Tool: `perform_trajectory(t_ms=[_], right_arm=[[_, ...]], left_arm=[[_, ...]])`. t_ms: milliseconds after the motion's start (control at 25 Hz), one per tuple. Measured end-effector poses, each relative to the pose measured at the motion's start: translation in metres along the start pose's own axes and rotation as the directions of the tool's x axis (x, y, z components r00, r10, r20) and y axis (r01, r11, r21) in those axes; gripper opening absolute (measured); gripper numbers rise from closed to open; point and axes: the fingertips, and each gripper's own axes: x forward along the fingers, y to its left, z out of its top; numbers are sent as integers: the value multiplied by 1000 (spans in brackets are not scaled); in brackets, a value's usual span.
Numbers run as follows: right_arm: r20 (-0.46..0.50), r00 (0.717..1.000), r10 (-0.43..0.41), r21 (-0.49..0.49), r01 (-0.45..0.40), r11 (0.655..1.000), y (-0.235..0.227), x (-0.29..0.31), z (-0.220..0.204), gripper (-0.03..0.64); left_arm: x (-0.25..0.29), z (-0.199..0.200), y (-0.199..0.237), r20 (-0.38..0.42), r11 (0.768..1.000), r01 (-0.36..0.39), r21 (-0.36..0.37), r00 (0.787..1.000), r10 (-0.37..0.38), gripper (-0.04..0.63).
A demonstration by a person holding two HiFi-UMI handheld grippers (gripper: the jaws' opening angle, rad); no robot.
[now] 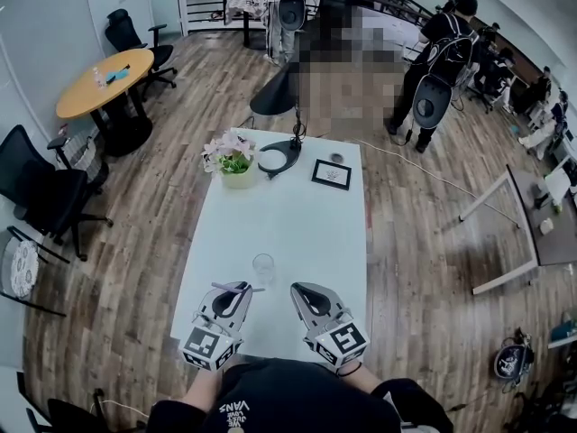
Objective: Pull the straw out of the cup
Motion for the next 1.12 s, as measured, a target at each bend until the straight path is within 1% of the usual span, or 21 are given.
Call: perform_trajectory(t_ms=[200,440,1120], right_arm=[[31,1000,0,1,0,1000,-1,-4,14,18],[58,998,17,-1,-17,1000,2,-1,25,17],[14,999,33,-26,-32,999,5,6,16,17]], left_arm=[[2,-4,-1,-6,1000,-6,-8,1000,6,38],[2,0,3,14,1000,-9,-18,1000,9,38],[6,0,4,17,1000,2,-25,1000,-1,38]])
